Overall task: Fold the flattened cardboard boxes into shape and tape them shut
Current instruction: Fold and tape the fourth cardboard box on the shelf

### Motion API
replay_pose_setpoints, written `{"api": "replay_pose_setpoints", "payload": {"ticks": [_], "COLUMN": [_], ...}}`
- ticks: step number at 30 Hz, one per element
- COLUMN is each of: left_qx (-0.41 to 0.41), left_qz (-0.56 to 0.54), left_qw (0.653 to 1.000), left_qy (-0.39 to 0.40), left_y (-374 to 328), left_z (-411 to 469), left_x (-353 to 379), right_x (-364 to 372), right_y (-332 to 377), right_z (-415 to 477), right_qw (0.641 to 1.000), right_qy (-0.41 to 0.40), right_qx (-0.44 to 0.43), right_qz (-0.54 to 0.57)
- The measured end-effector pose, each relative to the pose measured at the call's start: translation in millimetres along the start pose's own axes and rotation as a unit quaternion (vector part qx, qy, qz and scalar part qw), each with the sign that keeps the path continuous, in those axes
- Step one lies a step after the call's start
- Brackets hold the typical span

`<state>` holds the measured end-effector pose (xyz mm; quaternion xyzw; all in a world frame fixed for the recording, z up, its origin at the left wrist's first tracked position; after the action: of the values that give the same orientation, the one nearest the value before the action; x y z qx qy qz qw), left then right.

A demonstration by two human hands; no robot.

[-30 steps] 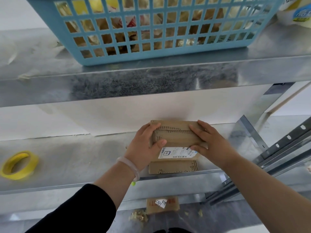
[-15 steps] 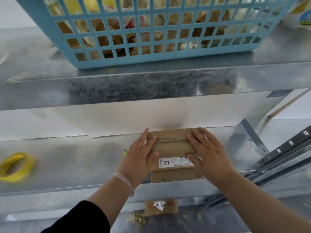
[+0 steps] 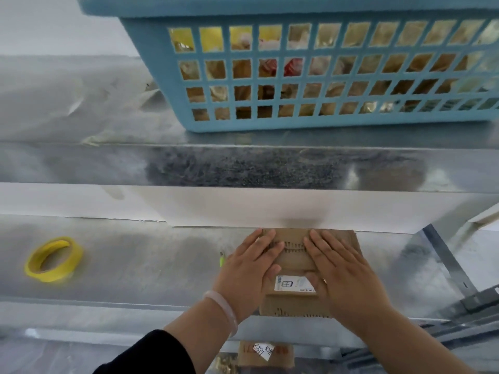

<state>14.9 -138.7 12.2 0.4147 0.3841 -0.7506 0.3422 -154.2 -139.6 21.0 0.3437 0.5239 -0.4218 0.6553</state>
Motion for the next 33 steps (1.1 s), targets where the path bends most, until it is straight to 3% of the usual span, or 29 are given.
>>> {"api": "replay_pose_setpoints", "payload": {"ticks": [6,9,11,14,16,18,21,24,29,33], "left_qx": [-0.064,-0.176,-0.262,-0.419,-0.523,-0.564,-0.540,-0.471,-0.411,-0.312], "left_qz": [-0.137,-0.089,-0.008,0.083,0.115,0.136,0.188,0.222,-0.042,-0.202], "left_qw": [0.984,0.978,0.965,0.901,0.843,0.814,0.818,0.852,0.903,0.914], "left_qy": [0.092,0.069,0.003,-0.074,-0.051,0.009,0.067,0.052,-0.117,-0.162], "left_y": [33,102,168,264,308,332,346,341,271,154], "left_z": [-11,-54,-96,-158,-192,-212,-221,-208,-144,-64], "left_x": [-19,-48,-74,-115,-131,-133,-134,-139,-138,-143], "right_x": [-1,-4,-3,-1,-2,-1,-1,-6,-8,-7], "right_y": [0,1,2,1,0,-1,2,4,3,0], "right_z": [3,2,3,4,4,3,3,4,1,-1], "right_qw": [1.000,0.999,0.999,0.999,0.998,0.998,0.998,0.997,0.997,0.997], "right_qy": [-0.005,-0.011,-0.012,-0.014,-0.013,-0.020,-0.036,-0.054,-0.041,-0.029], "right_qx": [0.000,0.015,0.027,0.038,0.046,0.051,0.046,0.045,0.066,0.065], "right_qz": [0.009,0.033,0.036,0.035,0.029,0.022,0.022,0.029,0.022,0.011]}}
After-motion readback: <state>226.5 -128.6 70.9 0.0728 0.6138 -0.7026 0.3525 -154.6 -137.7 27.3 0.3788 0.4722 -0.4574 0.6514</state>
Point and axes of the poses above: each hand's wrist, its own z-axis towards the middle knuckle, its own x-axis out of the palm, y = z × x, the point moved 7 cm from there along z, towards the middle knuckle, and after that the axes turned 5 degrees about -y, right-handed, at the moved point
